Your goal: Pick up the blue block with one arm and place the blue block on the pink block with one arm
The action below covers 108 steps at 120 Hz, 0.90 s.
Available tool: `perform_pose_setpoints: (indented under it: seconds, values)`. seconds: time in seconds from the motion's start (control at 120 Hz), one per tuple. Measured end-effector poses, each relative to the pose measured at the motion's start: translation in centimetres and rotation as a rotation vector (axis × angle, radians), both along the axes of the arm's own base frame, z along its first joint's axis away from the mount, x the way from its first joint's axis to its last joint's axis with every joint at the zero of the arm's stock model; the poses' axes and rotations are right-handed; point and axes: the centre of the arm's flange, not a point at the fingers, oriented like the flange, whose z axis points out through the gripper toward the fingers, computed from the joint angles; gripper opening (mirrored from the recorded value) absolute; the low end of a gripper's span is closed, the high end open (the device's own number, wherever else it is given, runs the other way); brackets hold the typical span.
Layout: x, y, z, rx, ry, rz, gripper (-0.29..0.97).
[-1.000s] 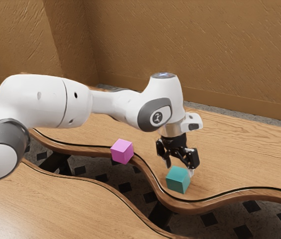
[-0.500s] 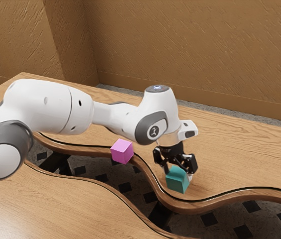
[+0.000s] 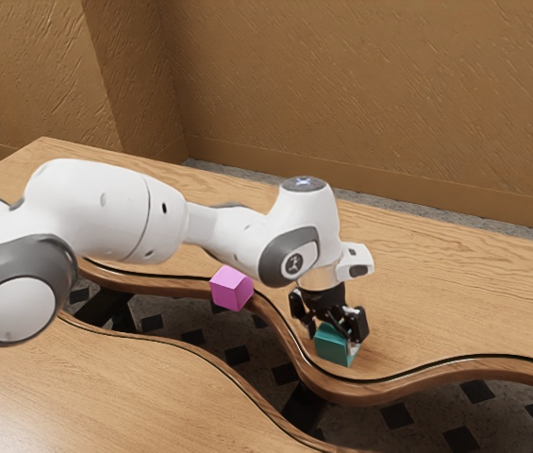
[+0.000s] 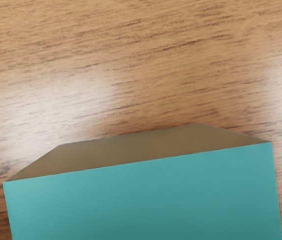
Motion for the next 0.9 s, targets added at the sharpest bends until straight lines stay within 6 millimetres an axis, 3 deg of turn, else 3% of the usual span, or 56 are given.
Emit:
perform_pose_setpoints:
  seconds: [0.3,0.442,0.667,0.817,0.867,0.9]
  values:
    - [1.3,-0.4,0.2,-0.021,-0.022,0.0,0.52]
    - [1.3,0.0,-0.1,-0.019,-0.013,0.008,0.45]
    - [1.6,0.9,-0.1,-0.007,-0.015,0.033,0.42]
    - [2.2,2.0,1.4,0.004,-0.029,0.052,0.39]
    - [2.5,2.8,3.1,0.008,-0.043,0.061,0.38]
    - [2.8,3.6,5.2,0.009,-0.064,0.069,0.38]
